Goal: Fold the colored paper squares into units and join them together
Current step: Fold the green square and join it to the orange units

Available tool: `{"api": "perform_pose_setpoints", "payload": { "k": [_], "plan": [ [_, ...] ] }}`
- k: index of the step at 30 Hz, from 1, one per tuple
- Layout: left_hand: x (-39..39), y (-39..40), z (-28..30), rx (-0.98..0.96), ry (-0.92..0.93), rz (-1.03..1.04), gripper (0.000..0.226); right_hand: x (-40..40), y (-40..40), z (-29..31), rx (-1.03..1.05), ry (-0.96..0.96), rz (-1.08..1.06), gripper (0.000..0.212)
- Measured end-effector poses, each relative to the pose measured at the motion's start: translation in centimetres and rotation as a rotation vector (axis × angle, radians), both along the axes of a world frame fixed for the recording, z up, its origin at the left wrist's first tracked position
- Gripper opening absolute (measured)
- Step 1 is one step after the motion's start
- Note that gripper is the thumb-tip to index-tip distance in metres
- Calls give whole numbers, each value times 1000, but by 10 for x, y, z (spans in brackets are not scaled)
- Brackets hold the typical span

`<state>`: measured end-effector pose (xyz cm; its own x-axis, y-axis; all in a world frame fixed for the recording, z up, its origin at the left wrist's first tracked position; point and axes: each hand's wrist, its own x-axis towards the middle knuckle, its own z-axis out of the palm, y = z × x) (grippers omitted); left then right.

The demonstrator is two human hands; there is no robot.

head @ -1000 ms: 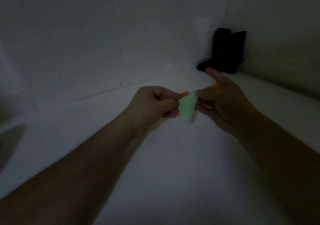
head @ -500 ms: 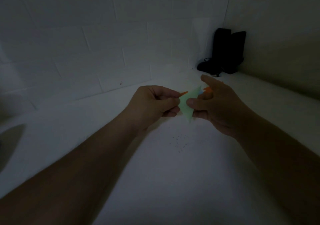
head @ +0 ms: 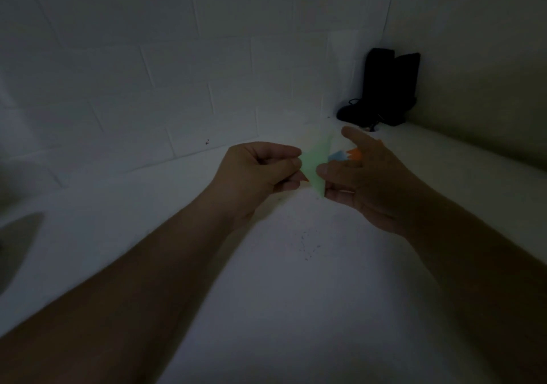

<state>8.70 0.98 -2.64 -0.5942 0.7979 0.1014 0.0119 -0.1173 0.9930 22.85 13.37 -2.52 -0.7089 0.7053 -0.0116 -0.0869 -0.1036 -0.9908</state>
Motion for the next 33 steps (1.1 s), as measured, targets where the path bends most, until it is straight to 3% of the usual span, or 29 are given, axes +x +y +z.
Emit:
{"api": "perform_pose_setpoints", "payload": {
  "k": [19, 27, 33],
  "plan": [
    [-1, 1, 1, 59, -38, 42, 11, 3, 2, -2, 81, -89, 90, 94],
    [2, 1, -4, -24, 57, -5, 8, 1, 3, -1, 63, -38, 51, 75],
    [3, 2, -4, -35, 63, -2, 10, 4, 4, 1, 38, -10, 73, 80]
  ]
}}
